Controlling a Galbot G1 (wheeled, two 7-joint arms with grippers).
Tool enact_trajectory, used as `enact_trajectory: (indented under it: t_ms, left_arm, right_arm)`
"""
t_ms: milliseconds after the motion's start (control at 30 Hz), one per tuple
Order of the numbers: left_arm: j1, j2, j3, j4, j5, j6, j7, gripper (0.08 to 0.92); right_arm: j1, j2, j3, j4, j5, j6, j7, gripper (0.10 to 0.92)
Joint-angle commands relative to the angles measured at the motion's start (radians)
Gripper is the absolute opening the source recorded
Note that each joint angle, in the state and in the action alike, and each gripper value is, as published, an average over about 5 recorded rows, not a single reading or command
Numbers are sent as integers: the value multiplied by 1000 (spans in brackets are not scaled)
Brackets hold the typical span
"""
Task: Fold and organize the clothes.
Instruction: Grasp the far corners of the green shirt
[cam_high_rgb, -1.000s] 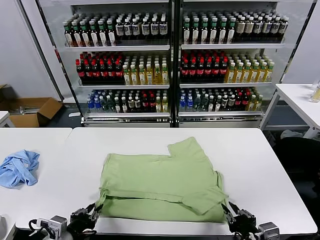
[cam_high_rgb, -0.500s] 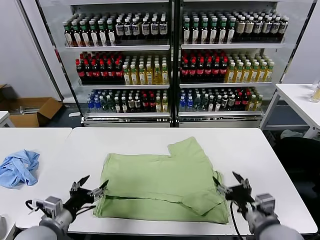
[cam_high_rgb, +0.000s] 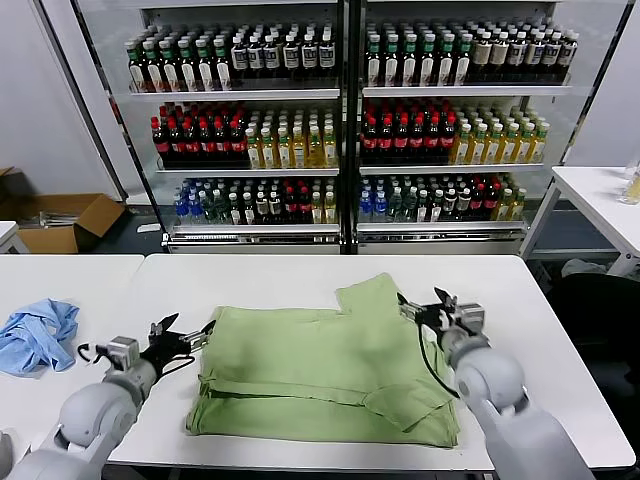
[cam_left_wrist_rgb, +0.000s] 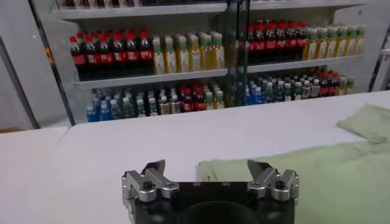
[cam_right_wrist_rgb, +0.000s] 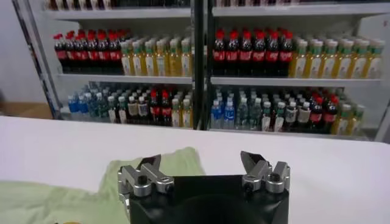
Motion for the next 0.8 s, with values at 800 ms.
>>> enact_trajectory:
  t_ms: [800]
  left_arm:
    - [-367, -45, 229, 441, 47, 30, 229, 822]
  right_arm:
    - [355, 260, -107, -672, -114, 102, -27, 823]
